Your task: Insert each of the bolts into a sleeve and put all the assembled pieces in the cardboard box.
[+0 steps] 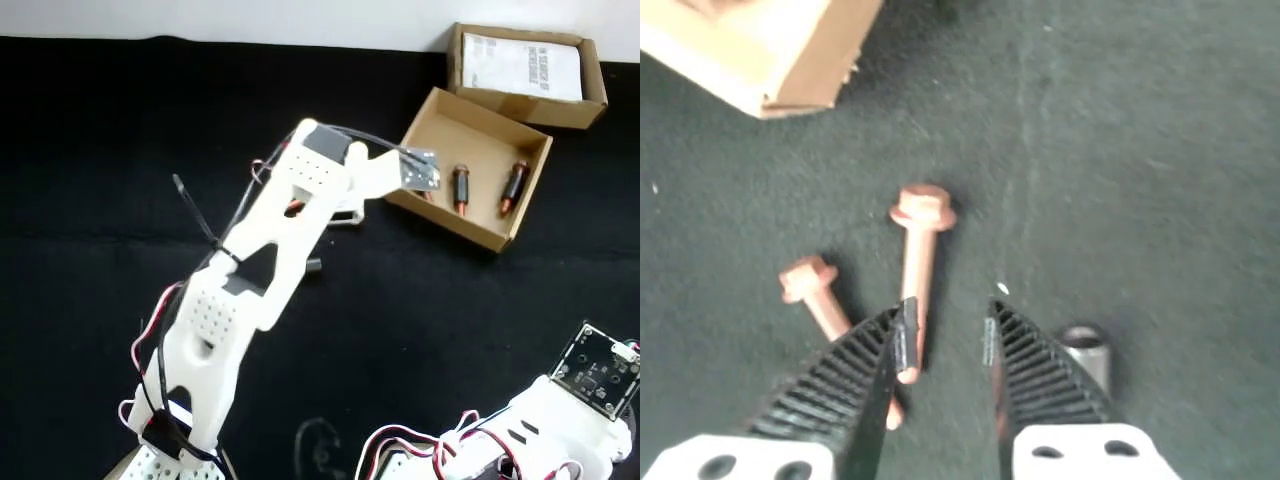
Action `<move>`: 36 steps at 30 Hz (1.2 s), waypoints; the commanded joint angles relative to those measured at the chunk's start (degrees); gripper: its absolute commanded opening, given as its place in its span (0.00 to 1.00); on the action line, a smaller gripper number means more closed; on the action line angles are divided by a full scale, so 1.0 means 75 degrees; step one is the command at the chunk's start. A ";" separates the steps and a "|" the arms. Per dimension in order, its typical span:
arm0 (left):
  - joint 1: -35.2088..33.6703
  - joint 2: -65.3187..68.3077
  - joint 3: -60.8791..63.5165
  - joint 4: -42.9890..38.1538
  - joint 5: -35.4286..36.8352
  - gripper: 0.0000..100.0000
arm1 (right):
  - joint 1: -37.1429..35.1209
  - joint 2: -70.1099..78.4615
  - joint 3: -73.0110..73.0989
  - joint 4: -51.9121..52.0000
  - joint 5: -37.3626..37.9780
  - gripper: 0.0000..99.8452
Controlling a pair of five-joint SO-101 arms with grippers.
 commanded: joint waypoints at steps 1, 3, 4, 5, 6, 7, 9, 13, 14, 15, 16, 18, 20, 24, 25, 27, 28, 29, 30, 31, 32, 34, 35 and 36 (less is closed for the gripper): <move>0.0111 0.0440 -0.0955 0.0023 0.0023 0.12 | 0.0018 0.0041 0.0240 -0.0440 0.0105 0.01; 0.0111 0.0744 -0.1213 0.0023 0.0012 0.12 | 0.0018 0.0041 0.0615 -0.0733 0.0105 0.01; 0.0111 0.0873 -0.1319 0.0023 0.0012 0.12 | 0.0018 0.0041 0.0791 -0.0850 0.0105 0.01; 0.0111 0.0990 -0.1412 0.0023 0.0012 0.12 | 0.0018 0.0041 0.0932 -0.0979 0.0105 0.01; 0.0100 0.1084 -0.1506 0.0023 0.0012 0.12 | 0.0018 0.0041 0.1037 -0.1084 0.0105 0.01; 0.0100 0.1178 -0.1588 0.0023 0.0012 0.12 | 0.0018 0.0041 0.1131 -0.1190 0.0105 0.01; 0.0100 0.1319 -0.1752 0.0023 0.0012 0.12 | 0.0018 0.0041 0.1237 -0.1366 0.0105 0.01; 0.0111 0.1495 -0.1928 0.0012 0.0012 0.12 | 0.0018 0.0041 0.1518 -0.1588 0.0105 0.01; 0.0123 0.1530 -0.1952 -0.0012 0.0012 0.12 | 0.0018 0.0041 0.1600 -0.1647 0.0105 0.01; 0.0158 0.1565 -0.1952 -0.0023 0.0012 0.12 | 0.0018 0.0041 0.1670 -0.1682 0.0105 0.01; 0.0182 0.1600 -0.1952 -0.0035 0.0012 0.12 | 0.0018 0.0041 0.1741 -0.1741 0.0105 0.01; 0.0205 0.1705 -0.1952 -0.0035 0.0012 0.12 | 0.0018 0.0041 0.1811 -0.1764 0.0105 0.01; 0.0240 0.1846 -0.1952 -0.0047 0.0012 0.12 | 0.0018 0.0041 0.1811 -0.1764 0.0105 0.01; 0.0252 0.2081 -0.1952 -0.0152 0.0000 0.12 | 0.0018 0.0041 0.1811 -0.1764 0.0270 0.01; 0.0252 0.2139 -0.1952 -0.0199 0.0000 0.12 | 0.0018 0.0041 0.1823 -0.1764 0.0340 0.01; 0.0275 0.2163 -0.1952 -0.0211 0.0000 0.11 | 0.0018 0.0041 0.1823 -0.1764 0.0363 0.01; 0.0311 0.2174 -0.1952 -0.0211 0.0000 0.08 | 0.0018 0.0041 0.1823 -0.1764 0.0363 0.01; 0.0334 0.2174 -0.1952 -0.0211 0.0000 0.04 | 0.0018 0.0041 0.1823 -0.1764 0.0375 0.01; 0.0358 0.2174 -0.1952 -0.0211 0.0000 0.00 | 0.0018 0.0041 0.1823 -0.1764 0.0375 0.01; 0.0369 0.2163 -0.1952 -0.0199 0.0000 0.01 | 0.0018 0.0041 0.1823 -0.1764 0.0375 0.01; 0.0369 0.2163 -0.1963 -0.0188 0.0012 0.01 | 0.0018 0.0041 0.1811 -0.1764 0.0375 0.01; 0.0369 0.2092 -0.2116 -0.0141 0.0059 0.01 | 0.0018 0.0029 0.1811 -0.1823 0.0375 0.01; 0.0322 0.2010 -0.2292 -0.0070 0.0070 0.01 | 0.0018 0.0018 0.1823 -0.1905 0.0375 0.01; 0.0299 0.1916 -0.2479 0.0141 0.0176 0.01 | 0.0018 0.0029 0.1834 -0.1940 0.0375 0.01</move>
